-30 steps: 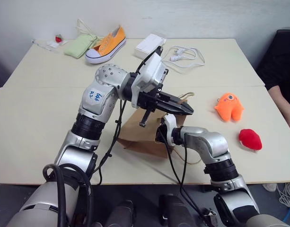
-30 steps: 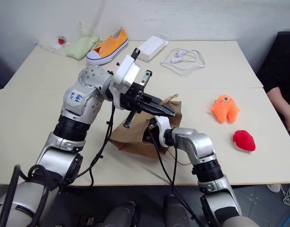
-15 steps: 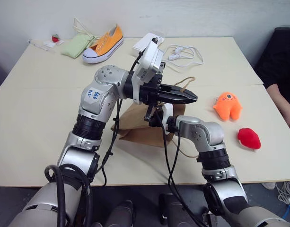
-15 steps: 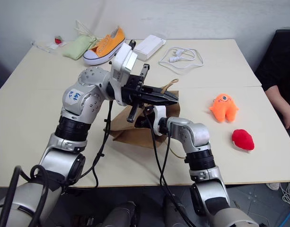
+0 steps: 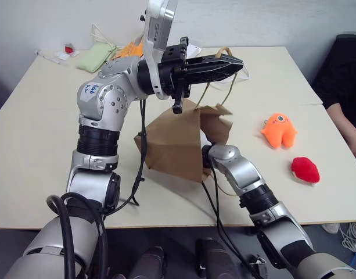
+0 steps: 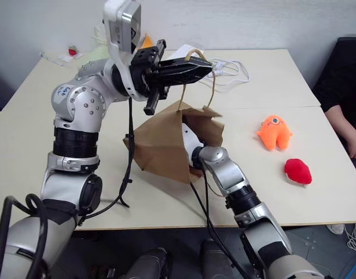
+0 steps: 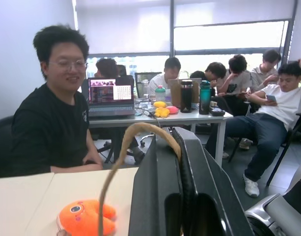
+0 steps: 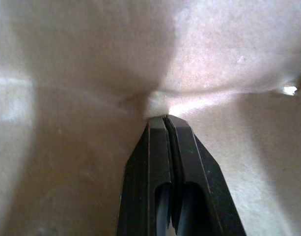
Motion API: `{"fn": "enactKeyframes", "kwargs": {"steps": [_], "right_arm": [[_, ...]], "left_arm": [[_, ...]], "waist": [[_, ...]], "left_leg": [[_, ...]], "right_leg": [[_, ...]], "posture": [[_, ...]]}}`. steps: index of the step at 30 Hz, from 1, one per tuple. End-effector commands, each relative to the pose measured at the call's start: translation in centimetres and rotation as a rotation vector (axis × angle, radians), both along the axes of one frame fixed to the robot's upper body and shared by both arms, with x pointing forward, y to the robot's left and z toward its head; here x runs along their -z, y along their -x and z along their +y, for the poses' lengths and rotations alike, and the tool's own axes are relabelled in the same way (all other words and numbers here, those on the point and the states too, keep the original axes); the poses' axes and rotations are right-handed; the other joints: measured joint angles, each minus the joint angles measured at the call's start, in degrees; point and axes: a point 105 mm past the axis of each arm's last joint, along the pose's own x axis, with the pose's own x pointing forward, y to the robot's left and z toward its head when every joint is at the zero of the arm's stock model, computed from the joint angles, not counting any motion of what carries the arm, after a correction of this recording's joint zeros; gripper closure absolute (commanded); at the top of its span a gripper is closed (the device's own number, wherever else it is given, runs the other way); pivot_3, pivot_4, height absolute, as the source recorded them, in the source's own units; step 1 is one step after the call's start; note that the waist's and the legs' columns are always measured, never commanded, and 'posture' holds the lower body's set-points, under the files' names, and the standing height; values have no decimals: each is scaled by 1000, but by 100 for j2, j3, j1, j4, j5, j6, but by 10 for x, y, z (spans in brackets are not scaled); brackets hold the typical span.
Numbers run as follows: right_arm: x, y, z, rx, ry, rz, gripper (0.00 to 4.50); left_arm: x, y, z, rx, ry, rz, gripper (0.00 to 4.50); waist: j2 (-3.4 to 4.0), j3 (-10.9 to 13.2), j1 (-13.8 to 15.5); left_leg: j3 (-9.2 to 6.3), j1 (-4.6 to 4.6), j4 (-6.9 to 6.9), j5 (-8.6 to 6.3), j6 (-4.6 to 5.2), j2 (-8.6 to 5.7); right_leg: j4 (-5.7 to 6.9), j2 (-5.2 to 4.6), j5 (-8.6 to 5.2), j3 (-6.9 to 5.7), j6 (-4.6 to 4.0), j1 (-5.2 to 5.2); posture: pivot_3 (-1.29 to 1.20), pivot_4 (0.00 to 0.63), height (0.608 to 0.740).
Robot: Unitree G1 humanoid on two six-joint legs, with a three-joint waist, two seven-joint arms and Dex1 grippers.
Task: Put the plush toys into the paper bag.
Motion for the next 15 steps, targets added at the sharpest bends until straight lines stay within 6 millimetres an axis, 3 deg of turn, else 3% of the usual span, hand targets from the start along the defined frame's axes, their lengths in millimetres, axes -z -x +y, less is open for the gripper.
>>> {"fn": "enactKeyframes", "kwargs": {"steps": [1,5,8,12,15], "right_arm": [[11,2,-20,57,15,32,4475],[-12,16,-20,-14,-22,-86,4475],[-36,42,-27,-100,-58,-190,4475],[-62,81,-72,-59,-148,-187,4475],[-73,97,-100,18,-190,-155,4475]], "left_arm": [[14,6,-4,-17,-44,-65,4500],[38,-1,-6,-69,-98,-96,4500],[43,-6,-4,-96,-89,-81,4500],[42,-5,2,-96,-83,-73,4500],[43,-4,3,-92,-91,-71,4500]], "waist": [[0,0,0],[1,0,4],[2,2,2],[3,3,30],[3,3,71]], "left_leg": [[0,0,-1,0,0,1],[-1,-4,-4,0,0,0],[0,-11,-8,0,0,1],[0,-15,-17,-1,0,3],[1,-13,-14,-1,0,4]], "right_leg": [[-2,1,0,0,0,1],[-4,2,0,-1,0,-1],[-8,2,0,-1,0,-5],[-14,3,0,-1,0,-10],[-28,3,0,2,0,-6]], "posture": [[0,150,740],[0,150,740],[0,150,740],[0,150,740],[0,150,740]]}}
